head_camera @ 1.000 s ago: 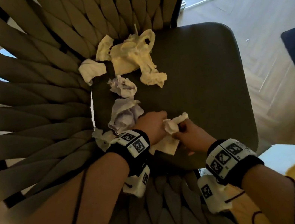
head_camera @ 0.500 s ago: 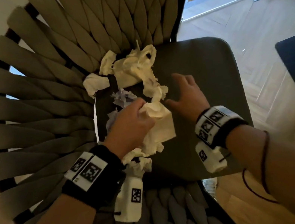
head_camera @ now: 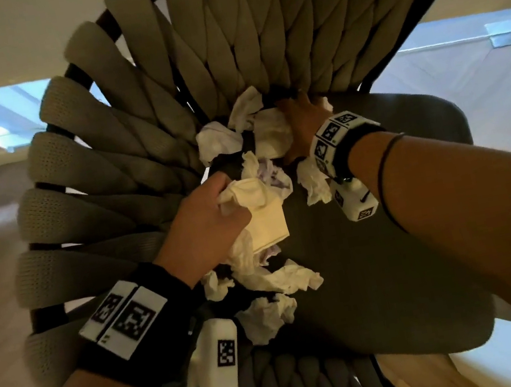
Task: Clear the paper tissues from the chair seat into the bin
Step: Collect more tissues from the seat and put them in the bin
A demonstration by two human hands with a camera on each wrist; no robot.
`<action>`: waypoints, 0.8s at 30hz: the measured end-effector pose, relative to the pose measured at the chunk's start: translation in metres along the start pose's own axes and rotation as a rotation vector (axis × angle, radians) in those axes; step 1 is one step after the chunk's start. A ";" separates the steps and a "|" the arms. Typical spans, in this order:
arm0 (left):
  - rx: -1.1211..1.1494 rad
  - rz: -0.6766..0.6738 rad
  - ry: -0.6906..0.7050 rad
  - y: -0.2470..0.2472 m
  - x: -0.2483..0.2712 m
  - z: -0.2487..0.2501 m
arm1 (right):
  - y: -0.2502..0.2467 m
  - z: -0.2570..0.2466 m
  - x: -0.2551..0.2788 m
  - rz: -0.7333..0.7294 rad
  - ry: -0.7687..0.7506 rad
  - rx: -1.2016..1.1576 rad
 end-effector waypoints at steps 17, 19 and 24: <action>-0.025 -0.077 0.014 0.027 0.001 0.014 | 0.002 0.023 0.075 0.327 0.105 -0.246; -0.054 -0.071 0.033 0.032 0.004 0.024 | 0.007 0.034 0.091 0.369 0.140 -0.332; -0.097 -0.059 0.056 0.050 0.014 0.040 | 0.029 0.063 0.130 0.536 0.254 -0.686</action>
Point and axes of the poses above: each hand's wrist, its own x-axis away from the middle knuckle, its own y-axis out of the palm, z = x × y, the point moved 7 cm from there along -x, towards the middle knuckle, and after that the axes turned 10 degrees about -y, right-handed, at the moved point
